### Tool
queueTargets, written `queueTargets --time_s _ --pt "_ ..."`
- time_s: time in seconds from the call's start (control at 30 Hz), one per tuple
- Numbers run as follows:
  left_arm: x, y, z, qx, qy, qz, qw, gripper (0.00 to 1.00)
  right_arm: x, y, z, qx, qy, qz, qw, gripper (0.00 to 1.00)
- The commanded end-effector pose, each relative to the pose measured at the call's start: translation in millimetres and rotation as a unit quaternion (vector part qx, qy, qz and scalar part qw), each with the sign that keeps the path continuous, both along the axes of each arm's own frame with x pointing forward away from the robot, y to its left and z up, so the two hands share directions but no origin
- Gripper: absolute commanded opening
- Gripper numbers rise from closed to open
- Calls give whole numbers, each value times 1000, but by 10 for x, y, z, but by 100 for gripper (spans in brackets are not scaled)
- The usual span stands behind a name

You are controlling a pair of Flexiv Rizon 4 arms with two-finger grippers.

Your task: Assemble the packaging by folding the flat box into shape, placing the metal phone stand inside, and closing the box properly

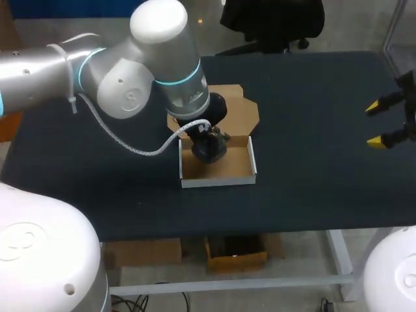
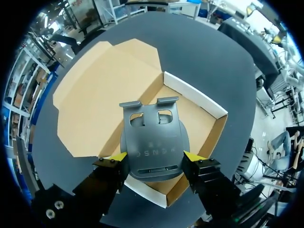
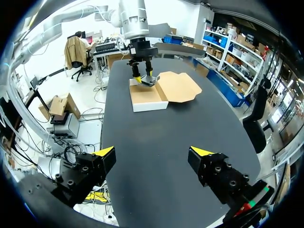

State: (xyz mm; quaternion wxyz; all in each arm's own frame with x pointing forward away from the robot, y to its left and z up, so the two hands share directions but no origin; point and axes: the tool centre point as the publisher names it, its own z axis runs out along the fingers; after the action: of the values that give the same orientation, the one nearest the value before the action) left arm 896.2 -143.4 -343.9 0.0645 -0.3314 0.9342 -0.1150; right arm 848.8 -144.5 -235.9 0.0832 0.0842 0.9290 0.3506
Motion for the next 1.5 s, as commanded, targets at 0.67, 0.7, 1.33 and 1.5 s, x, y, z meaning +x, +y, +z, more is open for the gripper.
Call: queueTargets --time_s 0.67,0.7,1.33,1.5 --pt "78 -70 -111 3 1 2 1000 0 299 119 -195 13 20 23 999 100" --pt "78 -70 -110 3 1 2 1000 0 310 123 -198 10 22 23 999 100" --pt "41 -200 -225 0 9 -8 1000 0 361 164 -274 10 30 28 999 100" --pt "37 -237 -293 3 10 -12 1000 0 361 164 -274 10 30 28 999 100"
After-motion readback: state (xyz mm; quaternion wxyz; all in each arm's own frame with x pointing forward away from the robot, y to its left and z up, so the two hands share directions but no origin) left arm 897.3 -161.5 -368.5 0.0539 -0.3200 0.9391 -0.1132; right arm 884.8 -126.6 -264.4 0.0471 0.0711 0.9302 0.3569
